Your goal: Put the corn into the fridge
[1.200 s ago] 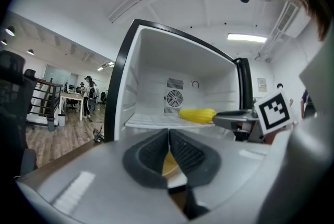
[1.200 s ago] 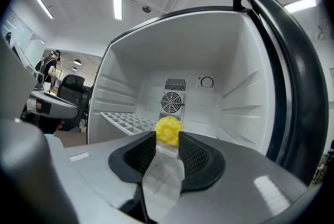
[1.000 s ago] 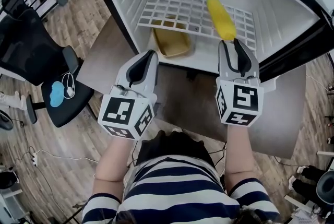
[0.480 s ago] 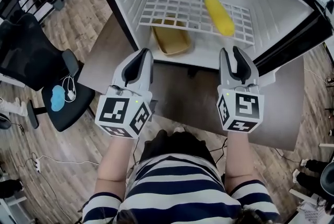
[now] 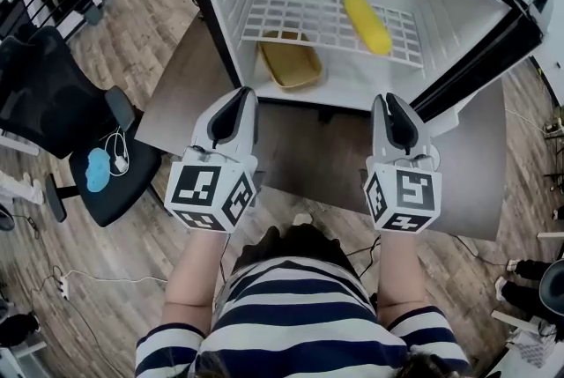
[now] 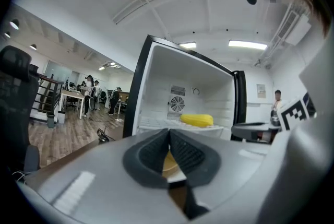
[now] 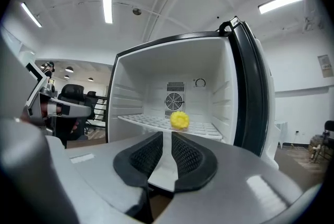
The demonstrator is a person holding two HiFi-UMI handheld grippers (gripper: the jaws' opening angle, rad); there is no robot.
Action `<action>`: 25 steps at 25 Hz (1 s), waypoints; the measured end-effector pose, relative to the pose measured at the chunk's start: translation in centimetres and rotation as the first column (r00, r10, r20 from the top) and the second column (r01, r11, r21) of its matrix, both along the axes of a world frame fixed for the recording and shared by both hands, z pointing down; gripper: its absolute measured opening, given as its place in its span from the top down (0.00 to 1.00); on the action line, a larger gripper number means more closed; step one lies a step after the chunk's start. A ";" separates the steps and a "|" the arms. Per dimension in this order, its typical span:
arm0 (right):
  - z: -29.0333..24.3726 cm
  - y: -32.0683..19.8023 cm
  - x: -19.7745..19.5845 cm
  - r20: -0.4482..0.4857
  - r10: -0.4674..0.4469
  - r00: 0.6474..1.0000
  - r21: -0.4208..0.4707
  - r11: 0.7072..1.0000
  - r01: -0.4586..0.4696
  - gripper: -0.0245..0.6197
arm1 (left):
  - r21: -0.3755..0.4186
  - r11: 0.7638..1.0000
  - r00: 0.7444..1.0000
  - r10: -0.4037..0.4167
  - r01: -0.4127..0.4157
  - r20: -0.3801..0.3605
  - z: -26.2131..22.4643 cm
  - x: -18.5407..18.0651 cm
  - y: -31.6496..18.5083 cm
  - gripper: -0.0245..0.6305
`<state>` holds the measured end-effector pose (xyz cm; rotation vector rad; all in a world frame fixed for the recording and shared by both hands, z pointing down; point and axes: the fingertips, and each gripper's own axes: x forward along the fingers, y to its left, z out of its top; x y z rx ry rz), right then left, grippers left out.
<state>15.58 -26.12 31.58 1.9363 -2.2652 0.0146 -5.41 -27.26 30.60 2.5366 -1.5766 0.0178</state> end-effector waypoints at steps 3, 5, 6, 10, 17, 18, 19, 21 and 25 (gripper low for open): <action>0.3 0.9 -0.3 0.014 -0.006 1.000 -0.013 1.000 0.007 0.90 | -0.007 1.000 1.000 -0.002 0.002 0.003 0.1 -0.3 0.6 0.96; 0.4 1.5 -0.2 0.019 -0.003 1.000 -0.018 1.000 0.003 0.91 | -0.009 1.000 1.000 -0.004 0.004 0.008 0.1 -0.4 0.9 0.96; 0.4 1.7 -0.2 0.020 0.001 1.000 -0.019 1.000 0.000 0.93 | -0.009 1.000 1.000 -0.004 0.004 0.009 0.1 -0.4 1.0 0.96; 0.8 2.4 0.0 0.020 0.013 1.000 -0.028 1.000 -0.013 0.98 | -0.011 1.000 1.000 -0.001 0.001 0.015 0.3 -0.5 1.6 0.96; 1.3 2.8 -0.4 0.041 0.008 0.999 -0.043 0.999 -0.006 0.98 | -0.012 1.000 1.000 -0.007 0.007 0.017 0.4 -1.0 1.9 0.96; 1.4 2.9 -0.4 0.044 0.009 0.999 -0.047 0.999 -0.007 0.98 | -0.013 1.000 1.000 -0.008 0.009 0.019 0.5 -1.1 1.9 0.96; 1.5 3.0 -0.4 0.049 0.009 0.999 -0.052 0.999 -0.006 0.98 | -0.014 1.000 1.000 -0.010 0.010 0.020 0.5 -1.2 2.0 0.96; 1.6 3.1 -0.4 0.058 0.007 0.998 -0.060 0.998 -0.004 0.98 | -0.014 1.000 1.000 -0.011 0.012 0.020 0.4 -1.3 2.1 0.96; 1.3 3.2 -0.4 0.060 0.005 0.998 -0.057 0.998 -0.002 0.98 | -0.014 1.000 1.000 -0.008 0.009 0.017 0.2 -1.3 2.3 0.96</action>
